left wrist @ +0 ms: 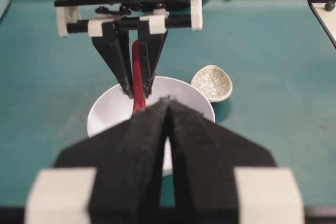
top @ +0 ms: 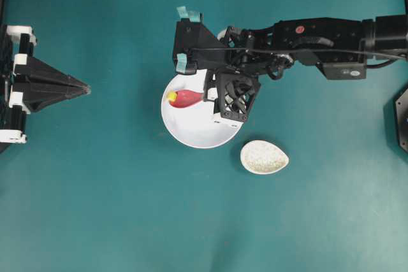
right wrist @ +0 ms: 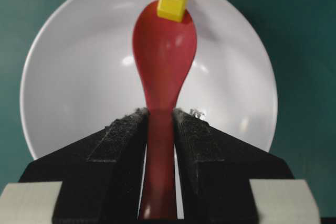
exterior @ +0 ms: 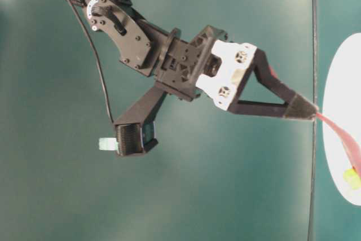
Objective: Scoop the yellow hexagonal prism block from the bowl with a spoon using the right arm.
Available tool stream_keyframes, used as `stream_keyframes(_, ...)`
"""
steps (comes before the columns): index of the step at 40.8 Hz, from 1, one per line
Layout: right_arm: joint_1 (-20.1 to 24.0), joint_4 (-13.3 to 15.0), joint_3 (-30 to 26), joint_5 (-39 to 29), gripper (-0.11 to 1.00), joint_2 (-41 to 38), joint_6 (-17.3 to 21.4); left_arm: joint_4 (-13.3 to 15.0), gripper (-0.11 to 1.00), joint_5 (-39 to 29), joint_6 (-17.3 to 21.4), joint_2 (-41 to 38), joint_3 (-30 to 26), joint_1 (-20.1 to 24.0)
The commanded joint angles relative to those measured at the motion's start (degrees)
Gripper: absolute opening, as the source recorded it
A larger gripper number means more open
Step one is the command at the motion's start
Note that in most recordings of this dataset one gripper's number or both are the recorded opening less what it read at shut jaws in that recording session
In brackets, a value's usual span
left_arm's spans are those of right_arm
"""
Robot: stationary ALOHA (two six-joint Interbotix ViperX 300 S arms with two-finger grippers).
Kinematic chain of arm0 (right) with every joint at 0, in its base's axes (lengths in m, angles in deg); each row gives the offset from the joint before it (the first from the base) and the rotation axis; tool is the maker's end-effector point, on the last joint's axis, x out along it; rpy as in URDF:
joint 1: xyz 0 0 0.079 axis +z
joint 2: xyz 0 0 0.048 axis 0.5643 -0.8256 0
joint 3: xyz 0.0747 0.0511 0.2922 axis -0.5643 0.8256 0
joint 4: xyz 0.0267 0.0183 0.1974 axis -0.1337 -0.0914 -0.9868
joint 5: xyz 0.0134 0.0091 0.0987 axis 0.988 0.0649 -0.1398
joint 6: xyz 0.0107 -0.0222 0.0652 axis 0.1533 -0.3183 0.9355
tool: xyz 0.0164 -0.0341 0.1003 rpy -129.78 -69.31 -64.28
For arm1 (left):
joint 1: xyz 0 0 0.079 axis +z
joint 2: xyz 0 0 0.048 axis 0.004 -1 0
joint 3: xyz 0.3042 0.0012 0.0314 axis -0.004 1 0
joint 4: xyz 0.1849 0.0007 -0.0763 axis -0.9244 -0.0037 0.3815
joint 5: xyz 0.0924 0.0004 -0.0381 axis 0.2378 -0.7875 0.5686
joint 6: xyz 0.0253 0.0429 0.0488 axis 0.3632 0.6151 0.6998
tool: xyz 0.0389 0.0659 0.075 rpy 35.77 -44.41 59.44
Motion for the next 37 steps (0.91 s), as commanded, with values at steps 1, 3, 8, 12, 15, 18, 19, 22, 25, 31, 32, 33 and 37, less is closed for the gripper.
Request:
stream_keyframes(1,0.09,0.09,-1.05,0.44,0.22,2.64,0.09,-0.18,-0.01,0.62,0.09,-0.18,-1.32,0.09)
stream_keyframes(3,0.09,0.09,-0.97,0.44,0.22,3.08,0.18,-0.18,-0.01,0.70,0.09,-0.18,-1.32,0.09)
stream_keyframes(8,0.09,0.09,-0.70,0.44,0.22,4.13,0.18,-0.18,-0.01,0.70,0.09,-0.18,-1.32,0.00)
stream_keyframes(12,0.09,0.09,-0.53,0.62,0.22,4.92,0.18,-0.18,-0.01,0.70,0.09,-0.18,-1.32,0.00)
stream_keyframes(15,0.09,0.09,0.00,1.49,0.22,5.62,0.18,-0.18,-0.01,0.70,0.09,-0.18,-1.32,0.09)
stream_keyframes(18,0.09,0.09,0.62,3.08,0.22,6.24,0.18,-0.18,-0.01,0.70,0.09,-0.18,-1.32,0.09)
stream_keyframes(19,0.09,0.09,0.97,3.96,0.22,6.50,0.09,-0.18,-0.01,0.62,0.09,-0.18,-1.32,0.00)
stream_keyframes(22,0.09,0.09,2.02,6.15,0.22,7.29,-0.18,-0.18,-0.01,0.62,0.09,-0.18,-1.32,0.00)
stream_keyframes(25,0.09,0.18,3.60,9.14,0.22,8.44,-0.35,-0.18,-0.01,0.62,0.09,-0.18,-1.32,0.09)
stream_keyframes(31,0.18,0.26,7.21,15.47,0.22,11.07,-0.44,-0.18,-0.01,0.44,0.09,-0.18,-1.32,0.00)
stream_keyframes(32,0.09,0.35,7.73,16.35,0.22,11.51,-0.44,-0.18,-0.01,0.53,0.09,-0.18,-1.23,0.00)
stream_keyframes(33,0.09,0.35,8.26,17.31,0.22,11.95,-0.53,-0.18,-0.01,0.44,0.09,-0.18,-1.32,0.00)
stream_keyframes(37,0.18,0.97,11.07,21.97,0.22,14.06,-0.53,-0.18,-0.01,0.44,0.09,-0.18,-1.32,0.09)
